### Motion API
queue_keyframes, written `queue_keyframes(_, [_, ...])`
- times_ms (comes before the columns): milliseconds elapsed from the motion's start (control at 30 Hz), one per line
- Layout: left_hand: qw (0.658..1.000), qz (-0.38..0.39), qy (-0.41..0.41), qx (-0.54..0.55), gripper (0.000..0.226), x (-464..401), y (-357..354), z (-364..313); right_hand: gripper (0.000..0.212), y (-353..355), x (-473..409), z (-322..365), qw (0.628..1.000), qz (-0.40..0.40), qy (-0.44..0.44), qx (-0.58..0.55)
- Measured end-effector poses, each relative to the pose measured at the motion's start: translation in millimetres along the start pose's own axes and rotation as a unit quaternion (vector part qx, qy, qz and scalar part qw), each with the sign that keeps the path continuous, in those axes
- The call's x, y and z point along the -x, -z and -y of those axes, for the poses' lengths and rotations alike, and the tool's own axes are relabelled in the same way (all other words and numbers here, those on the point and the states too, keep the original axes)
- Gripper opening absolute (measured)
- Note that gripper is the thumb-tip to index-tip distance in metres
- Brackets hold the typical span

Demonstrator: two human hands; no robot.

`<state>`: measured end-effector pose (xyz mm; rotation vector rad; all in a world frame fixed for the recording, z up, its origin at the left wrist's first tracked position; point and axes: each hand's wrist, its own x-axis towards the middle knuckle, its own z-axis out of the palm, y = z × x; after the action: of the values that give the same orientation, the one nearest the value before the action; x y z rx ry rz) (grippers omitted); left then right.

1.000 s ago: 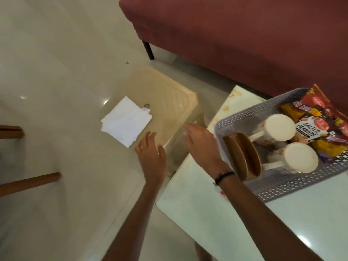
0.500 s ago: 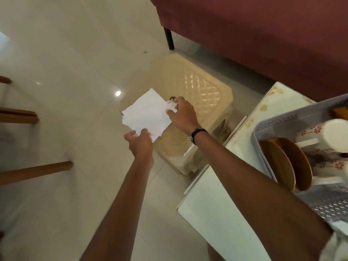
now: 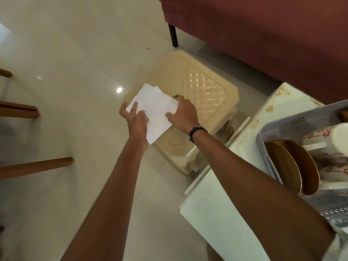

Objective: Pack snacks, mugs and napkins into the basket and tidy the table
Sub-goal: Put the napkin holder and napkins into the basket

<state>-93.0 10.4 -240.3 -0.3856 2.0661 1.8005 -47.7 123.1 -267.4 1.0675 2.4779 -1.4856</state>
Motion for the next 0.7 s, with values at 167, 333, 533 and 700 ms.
queue_keyframes(167, [0.962,0.003,-0.076,-0.263,0.064,-15,14,17,0.057,-9,0,1,0.999,-0.045,-0.012,0.015])
queue_keyframes(333, [0.972,-0.096,-0.032,-0.213,0.069,-21,12,28,0.045,-16,-6,8,0.995,-0.06,-0.068,0.045])
queue_keyframes(533, [0.988,-0.096,0.114,-0.024,0.038,-6,15,23,0.028,1,-1,4,0.995,0.023,-0.046,-0.086])
queue_keyframes(700, [0.991,0.054,0.122,0.016,0.018,36,9,2,0.022,41,49,-22,0.945,0.117,-0.092,-0.292])
